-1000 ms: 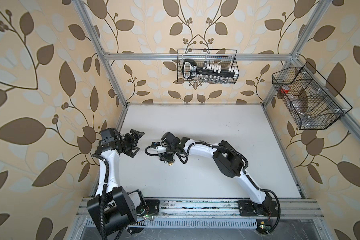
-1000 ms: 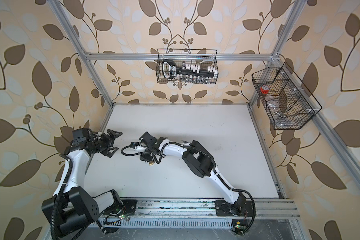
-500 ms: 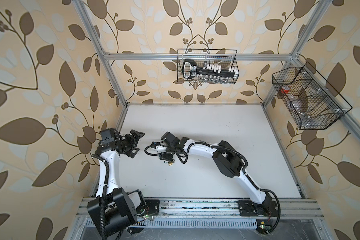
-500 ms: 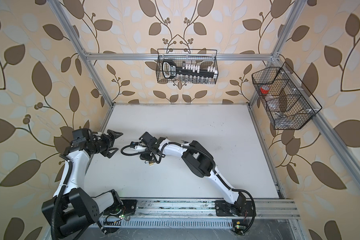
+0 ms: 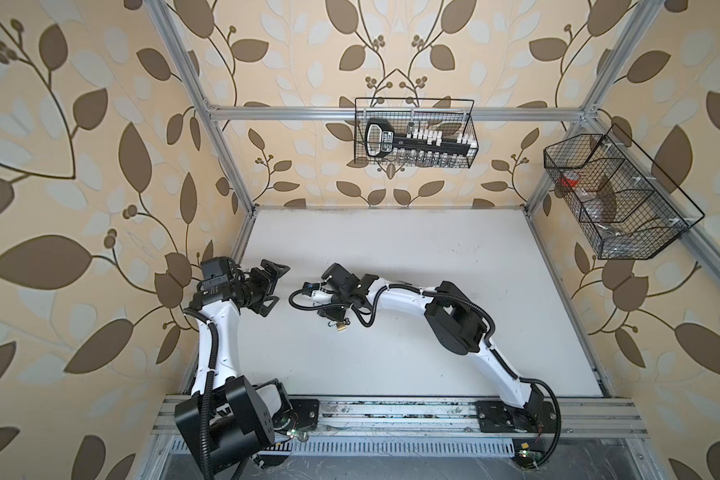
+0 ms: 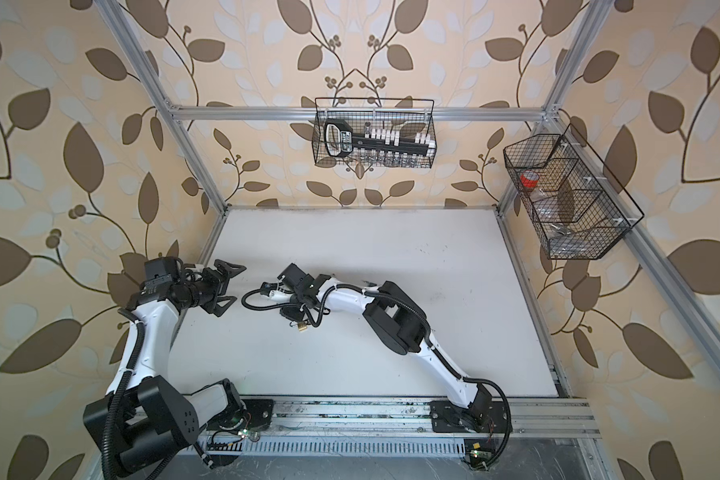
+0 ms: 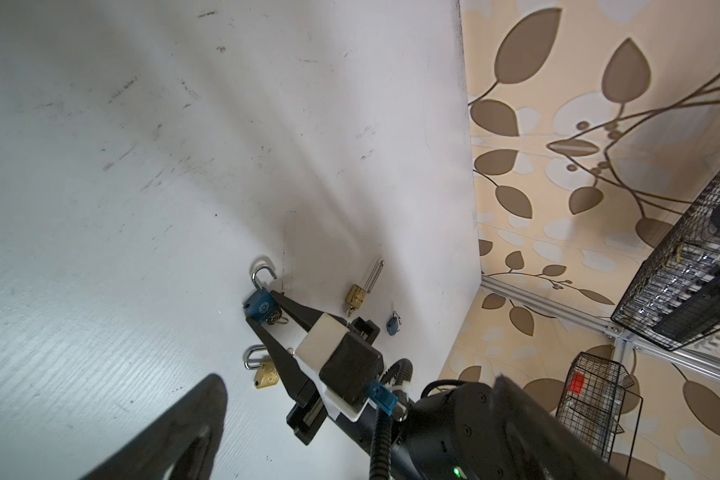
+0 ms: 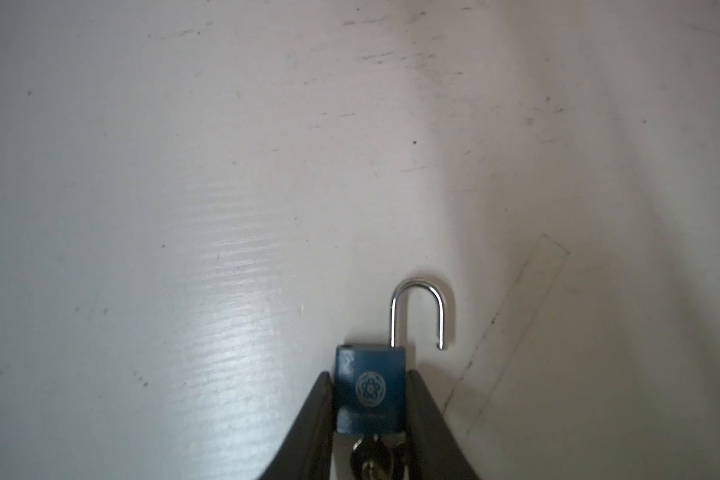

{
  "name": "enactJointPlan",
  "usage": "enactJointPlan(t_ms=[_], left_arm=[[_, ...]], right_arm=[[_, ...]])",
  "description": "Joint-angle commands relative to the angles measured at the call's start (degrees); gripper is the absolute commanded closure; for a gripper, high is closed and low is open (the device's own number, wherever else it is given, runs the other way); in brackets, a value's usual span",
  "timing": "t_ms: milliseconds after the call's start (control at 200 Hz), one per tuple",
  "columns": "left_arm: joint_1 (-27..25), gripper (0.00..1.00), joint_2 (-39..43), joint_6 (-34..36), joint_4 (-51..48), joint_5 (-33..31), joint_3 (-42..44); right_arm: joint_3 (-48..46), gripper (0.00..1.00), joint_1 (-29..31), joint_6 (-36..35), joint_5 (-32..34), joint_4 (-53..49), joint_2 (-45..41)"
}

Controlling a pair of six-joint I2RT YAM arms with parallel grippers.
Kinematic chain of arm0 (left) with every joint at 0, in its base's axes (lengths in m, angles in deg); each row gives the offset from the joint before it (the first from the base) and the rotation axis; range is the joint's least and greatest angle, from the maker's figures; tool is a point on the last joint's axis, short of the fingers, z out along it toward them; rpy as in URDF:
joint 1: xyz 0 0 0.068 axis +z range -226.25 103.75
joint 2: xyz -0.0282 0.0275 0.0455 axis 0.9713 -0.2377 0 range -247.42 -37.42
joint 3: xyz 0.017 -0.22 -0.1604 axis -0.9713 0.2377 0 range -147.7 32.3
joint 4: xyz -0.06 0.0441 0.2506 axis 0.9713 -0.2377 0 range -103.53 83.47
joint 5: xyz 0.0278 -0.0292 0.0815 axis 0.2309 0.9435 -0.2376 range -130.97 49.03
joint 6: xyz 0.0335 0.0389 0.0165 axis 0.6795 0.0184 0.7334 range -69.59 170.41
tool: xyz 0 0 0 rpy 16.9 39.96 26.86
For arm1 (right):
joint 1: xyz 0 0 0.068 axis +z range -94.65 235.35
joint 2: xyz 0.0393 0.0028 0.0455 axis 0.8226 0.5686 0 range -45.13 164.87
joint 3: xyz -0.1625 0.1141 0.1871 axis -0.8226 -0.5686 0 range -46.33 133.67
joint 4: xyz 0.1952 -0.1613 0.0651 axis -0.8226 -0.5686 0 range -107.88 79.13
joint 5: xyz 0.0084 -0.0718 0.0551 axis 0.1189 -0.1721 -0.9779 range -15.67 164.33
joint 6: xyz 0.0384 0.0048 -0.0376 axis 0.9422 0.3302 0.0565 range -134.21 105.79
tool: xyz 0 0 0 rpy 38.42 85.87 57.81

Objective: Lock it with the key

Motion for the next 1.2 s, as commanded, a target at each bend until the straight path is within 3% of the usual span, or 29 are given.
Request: enactJointPlan(t_ms=[0,180,345,580,790,930,1080,1195], left_arm=[[0.46,0.01,0.45,1.87,-0.89,-0.28,-3.52],[0.46,0.01,-2.29,3.99,-2.33,-0.03,-9.93],[-1.82,0.01,-2.89,5.49,-1.66,-1.45,-14.14],[-13.36,0.01,0.59,9.18,2.78,-10.26,-19.96],[-28.24,0.01,2.38,13.6,9.83,-18.0,-24.13],[-32.2,0.01,0.02,18.47,18.87,-9.54,-25.1],[-32.67,0.01,-3.11,21.28,24.89,-3.0,-27.08],[-32.93,0.06,-4.93,25.48,28.45,7.72,-29.61]], right_arm=[[1.84,0.78,-0.5,0.83,0.16,-2.6,-0.01],[3.27,0.89,-3.35,4.93,-4.16,-1.39,-5.82],[-6.27,1.0,-6.16,9.38,-4.51,6.16,-18.3],[-23.92,1.0,-10.76,13.35,-1.92,17.0,-38.87],[-32.72,1.0,-19.9,22.6,-11.07,24.72,-51.48],[-36.71,1.0,-22.23,20.34,-12.6,25.78,-56.66],[-32.99,1.0,-23.38,15.24,-17.83,14.28,-58.44],[-34.34,1.0,-23.34,12.13,-21.23,13.03,-61.17]])
